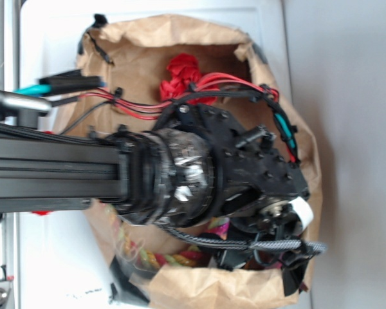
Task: Grab the green sponge.
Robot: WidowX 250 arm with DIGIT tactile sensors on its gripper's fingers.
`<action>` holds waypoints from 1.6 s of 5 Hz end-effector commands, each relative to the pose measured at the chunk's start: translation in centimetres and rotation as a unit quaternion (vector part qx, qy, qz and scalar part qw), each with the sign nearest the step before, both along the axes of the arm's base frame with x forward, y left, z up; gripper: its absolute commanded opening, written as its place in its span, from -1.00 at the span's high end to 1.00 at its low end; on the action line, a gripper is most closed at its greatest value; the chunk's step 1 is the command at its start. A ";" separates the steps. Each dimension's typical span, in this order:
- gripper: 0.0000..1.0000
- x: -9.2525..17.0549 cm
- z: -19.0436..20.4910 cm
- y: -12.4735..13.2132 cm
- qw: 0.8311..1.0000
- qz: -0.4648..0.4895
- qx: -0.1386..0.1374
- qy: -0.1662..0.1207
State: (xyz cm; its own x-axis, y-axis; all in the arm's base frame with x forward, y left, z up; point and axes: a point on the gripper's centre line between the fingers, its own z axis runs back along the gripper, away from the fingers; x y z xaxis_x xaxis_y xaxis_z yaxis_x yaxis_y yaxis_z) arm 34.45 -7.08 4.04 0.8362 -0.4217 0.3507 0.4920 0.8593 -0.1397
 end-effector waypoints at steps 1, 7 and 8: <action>1.00 0.0 0.6 -2.4 0.999 0.000 0.044 -0.007; 1.00 -2.2 7.9 1.8 0.990 0.124 0.052 -0.038; 1.00 -2.7 9.4 2.3 0.989 0.137 0.044 -0.039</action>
State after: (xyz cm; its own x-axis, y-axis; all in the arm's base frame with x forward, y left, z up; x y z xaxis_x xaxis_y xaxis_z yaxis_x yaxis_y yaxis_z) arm 31.18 -4.63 10.75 0.9203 -0.2350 0.3127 0.2602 0.9647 -0.0409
